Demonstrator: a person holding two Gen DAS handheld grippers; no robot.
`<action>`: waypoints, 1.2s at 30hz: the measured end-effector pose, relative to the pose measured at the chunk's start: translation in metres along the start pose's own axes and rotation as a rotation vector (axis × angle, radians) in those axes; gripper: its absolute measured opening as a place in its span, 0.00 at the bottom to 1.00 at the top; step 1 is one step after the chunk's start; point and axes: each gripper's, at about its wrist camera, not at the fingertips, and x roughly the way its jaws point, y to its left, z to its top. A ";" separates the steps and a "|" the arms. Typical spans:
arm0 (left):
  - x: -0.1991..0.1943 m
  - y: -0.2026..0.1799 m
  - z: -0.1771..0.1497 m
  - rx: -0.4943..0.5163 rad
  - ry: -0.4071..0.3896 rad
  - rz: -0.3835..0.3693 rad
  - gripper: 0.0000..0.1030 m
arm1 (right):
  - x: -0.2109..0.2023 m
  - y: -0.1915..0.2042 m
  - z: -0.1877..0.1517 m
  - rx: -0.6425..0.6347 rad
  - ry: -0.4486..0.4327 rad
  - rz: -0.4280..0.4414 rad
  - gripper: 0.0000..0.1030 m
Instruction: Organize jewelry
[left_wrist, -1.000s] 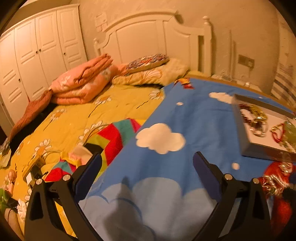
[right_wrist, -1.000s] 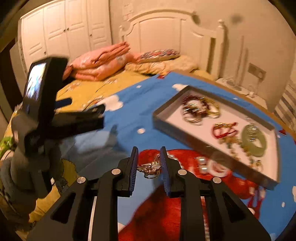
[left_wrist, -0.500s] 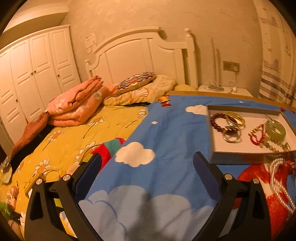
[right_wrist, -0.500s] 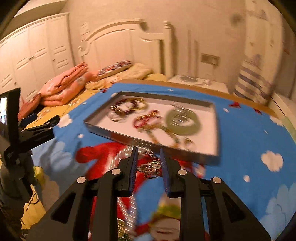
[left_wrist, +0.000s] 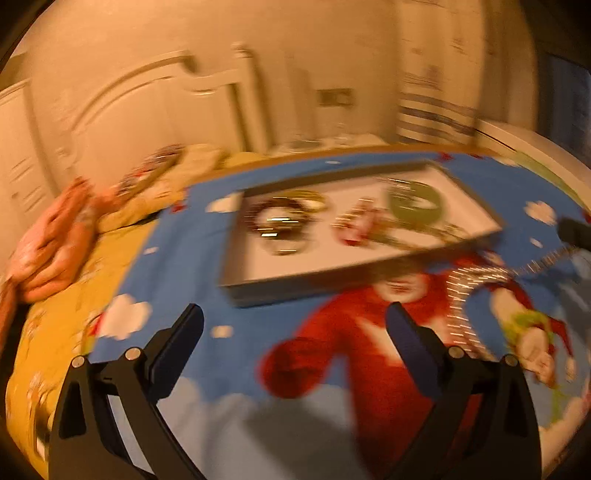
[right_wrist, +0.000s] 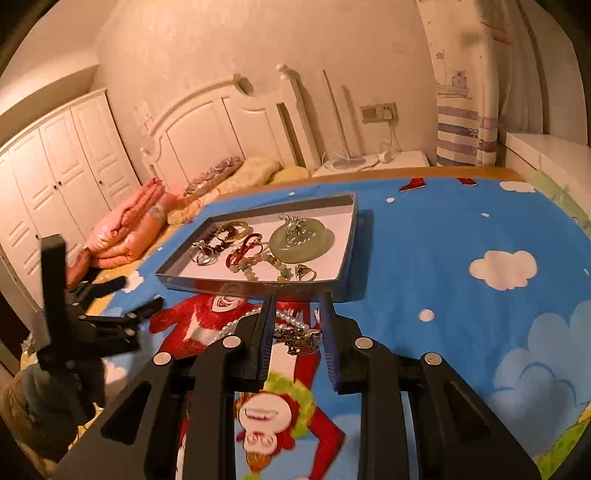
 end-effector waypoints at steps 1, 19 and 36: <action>0.000 -0.009 0.000 0.022 0.003 -0.030 0.95 | -0.004 -0.001 -0.001 0.000 -0.005 0.000 0.24; 0.001 -0.087 -0.009 0.204 0.049 -0.286 0.95 | -0.056 -0.083 -0.017 0.394 -0.119 0.376 0.24; 0.026 -0.084 0.001 0.123 0.169 -0.521 0.06 | -0.055 -0.122 -0.029 0.646 -0.184 0.389 0.24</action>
